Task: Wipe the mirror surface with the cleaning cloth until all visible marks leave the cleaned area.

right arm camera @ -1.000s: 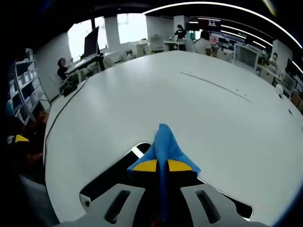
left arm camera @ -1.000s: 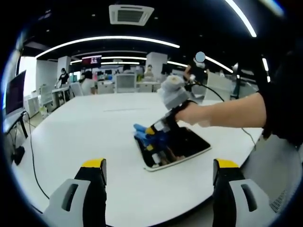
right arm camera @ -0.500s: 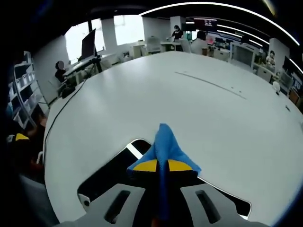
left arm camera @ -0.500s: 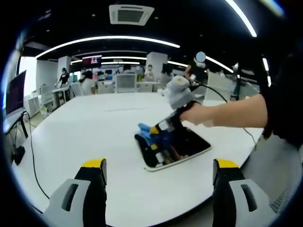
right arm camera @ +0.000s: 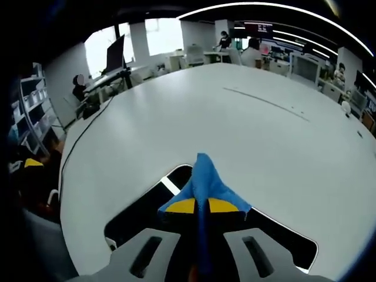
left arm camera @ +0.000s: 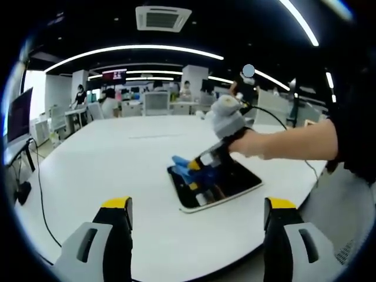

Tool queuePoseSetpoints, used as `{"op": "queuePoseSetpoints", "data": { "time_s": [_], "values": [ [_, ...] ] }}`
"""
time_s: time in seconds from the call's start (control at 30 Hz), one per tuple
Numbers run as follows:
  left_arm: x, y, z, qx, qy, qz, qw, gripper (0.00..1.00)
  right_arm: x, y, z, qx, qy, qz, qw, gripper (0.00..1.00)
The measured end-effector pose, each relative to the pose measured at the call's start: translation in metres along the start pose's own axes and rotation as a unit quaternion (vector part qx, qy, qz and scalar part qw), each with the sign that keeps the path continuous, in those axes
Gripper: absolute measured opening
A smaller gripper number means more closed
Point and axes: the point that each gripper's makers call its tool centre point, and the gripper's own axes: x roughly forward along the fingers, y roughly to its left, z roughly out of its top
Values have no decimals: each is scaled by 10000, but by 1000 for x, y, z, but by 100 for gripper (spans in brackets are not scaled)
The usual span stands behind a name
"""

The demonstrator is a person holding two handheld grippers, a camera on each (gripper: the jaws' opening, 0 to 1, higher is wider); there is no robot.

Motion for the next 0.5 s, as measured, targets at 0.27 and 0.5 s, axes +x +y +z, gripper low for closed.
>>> {"op": "queuePoseSetpoints", "data": {
  "time_s": [0.27,0.5],
  "values": [
    [1,0,0,12,7,-12,10000,93,-8,11,-8,-43,61,75,9999,0],
    [1,1,0,4,7,-9,10000,93,-11,16,-11,-46,46,63,10000,0]
  ]
}}
